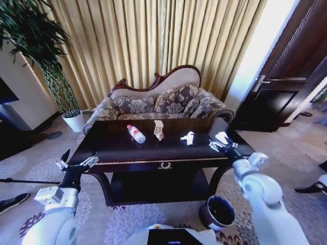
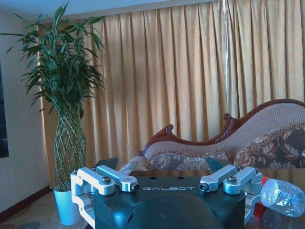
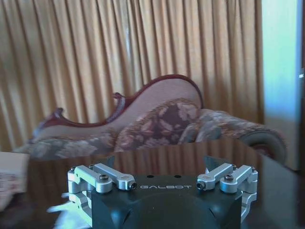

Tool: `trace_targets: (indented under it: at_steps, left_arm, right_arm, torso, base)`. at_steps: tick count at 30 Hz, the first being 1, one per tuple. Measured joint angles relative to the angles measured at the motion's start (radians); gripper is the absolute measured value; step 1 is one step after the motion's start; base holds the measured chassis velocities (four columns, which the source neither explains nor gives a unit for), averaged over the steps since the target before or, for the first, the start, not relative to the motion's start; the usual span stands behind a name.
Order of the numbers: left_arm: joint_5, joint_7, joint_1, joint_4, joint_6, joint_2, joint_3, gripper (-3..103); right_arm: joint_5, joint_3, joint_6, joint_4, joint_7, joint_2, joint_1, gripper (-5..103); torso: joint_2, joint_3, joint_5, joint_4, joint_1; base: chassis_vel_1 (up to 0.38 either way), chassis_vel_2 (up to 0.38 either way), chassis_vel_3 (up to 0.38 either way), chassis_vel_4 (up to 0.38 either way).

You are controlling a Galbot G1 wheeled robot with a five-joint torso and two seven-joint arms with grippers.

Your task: Move to the front of the table and place the trash on the table into the trash bin.

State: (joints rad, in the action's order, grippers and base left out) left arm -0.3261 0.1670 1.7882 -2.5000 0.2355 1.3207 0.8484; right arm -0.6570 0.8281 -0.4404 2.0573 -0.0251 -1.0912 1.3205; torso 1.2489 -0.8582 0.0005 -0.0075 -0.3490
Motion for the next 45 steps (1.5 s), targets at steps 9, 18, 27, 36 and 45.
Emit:
trace_targets:
  at_steps: [9,18,27,36,45]
  left_arm:
    - [-0.004,0.002,0.004,0.000,-0.002,0.003,0.009,100]
    - [-0.005,0.001,0.005,0.000,-0.007,0.019,0.002,100]
    - [-0.005,-0.003,0.010,0.000,-0.024,0.023,0.001,100]
    - [-0.004,-0.021,0.011,0.000,-0.043,0.023,-0.001,100]
    - [-0.006,-0.035,0.012,0.000,-0.053,0.025,0.000,100]
  right_arm:
    - [-0.026,-0.022,0.005,-0.234,0.038,0.148,-0.130,100]
    - [-0.032,-0.037,-0.092,-0.315,0.106,0.218,-0.170,100]
    - [-0.006,-0.088,-0.121,-0.409,0.148,0.247,-0.246,100]
    - [0.033,-0.148,-0.122,-0.484,0.146,0.258,-0.315,100]
    - [0.061,-0.170,-0.128,-0.527,0.139,0.254,-0.335,100]
  torso:
    - [0.000,0.000,-0.0005,0.0001,-0.001]
    - [0.000,0.000,-0.0005,0.0000,-0.001]
    - [0.000,0.000,-0.0004,0.0001,-0.001]
    - [0.000,0.000,-0.0004,0.0000,-0.001]
    - [0.000,0.000,-0.0005,-0.0001,-0.001]
  base:
    - [0.000,0.000,0.000,0.000]
    - [0.000,0.000,0.000,0.000]
    - [0.000,0.000,0.000,0.000]
    - [0.000,0.000,0.000,0.000]
    - [0.000,0.000,0.000,0.000]
